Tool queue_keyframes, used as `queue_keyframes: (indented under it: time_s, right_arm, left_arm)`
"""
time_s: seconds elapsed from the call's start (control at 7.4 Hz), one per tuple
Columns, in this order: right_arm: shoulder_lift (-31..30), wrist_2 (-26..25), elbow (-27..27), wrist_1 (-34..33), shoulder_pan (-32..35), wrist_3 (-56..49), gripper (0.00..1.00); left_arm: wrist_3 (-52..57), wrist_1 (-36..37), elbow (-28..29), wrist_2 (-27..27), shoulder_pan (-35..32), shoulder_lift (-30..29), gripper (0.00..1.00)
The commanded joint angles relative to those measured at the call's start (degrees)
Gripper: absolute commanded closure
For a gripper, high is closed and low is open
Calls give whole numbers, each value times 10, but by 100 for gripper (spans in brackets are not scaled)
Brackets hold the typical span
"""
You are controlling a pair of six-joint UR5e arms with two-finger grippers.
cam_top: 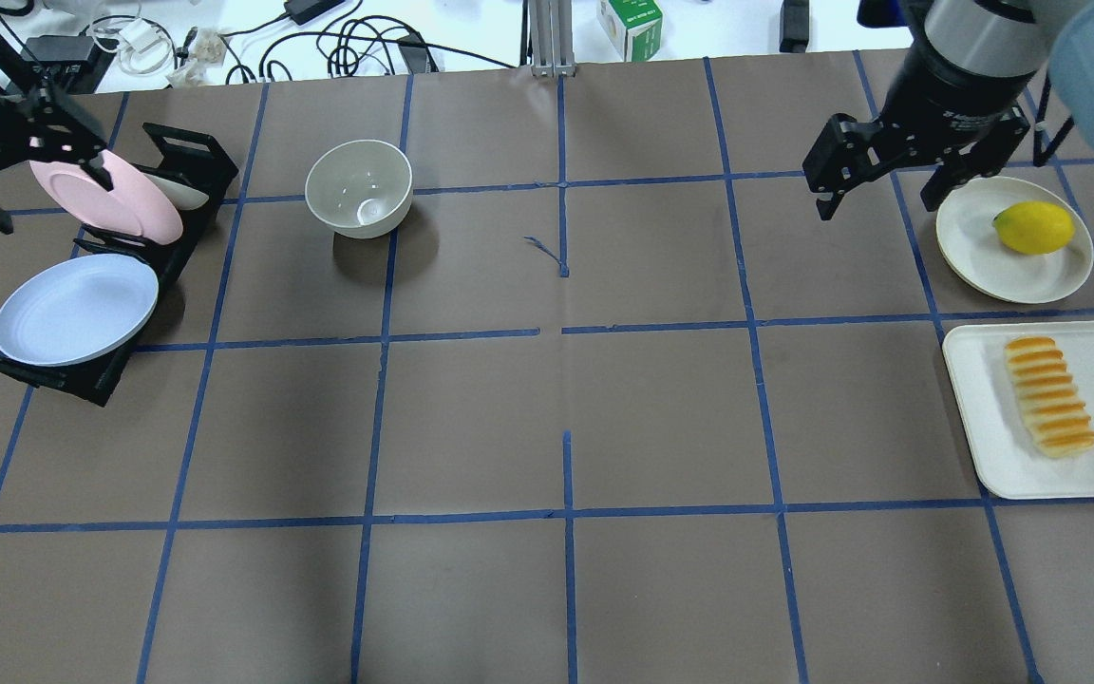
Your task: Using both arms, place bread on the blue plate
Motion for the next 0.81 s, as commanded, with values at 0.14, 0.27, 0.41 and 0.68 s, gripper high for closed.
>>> queue_keyframes:
  time_s: [0.14, 0.27, 0.41, 0.68]
  right_arm:
    - [-16, 1, 77, -32, -112, -134, 0]
    - [-16, 3, 113, -67, -164, -188, 0]
    - [-14, 5, 160, -120, -226, -257, 0]
    - [4, 5, 236, -257, -289, -292, 0]
  left_arm:
    - [10, 117, -35, 5, 130, -65, 0]
    - [11, 172, -36, 6, 148, -102, 0]
    - [12, 202, -34, 6, 157, -135, 0]
    - [9, 223, -39, 7, 161, -195, 10]
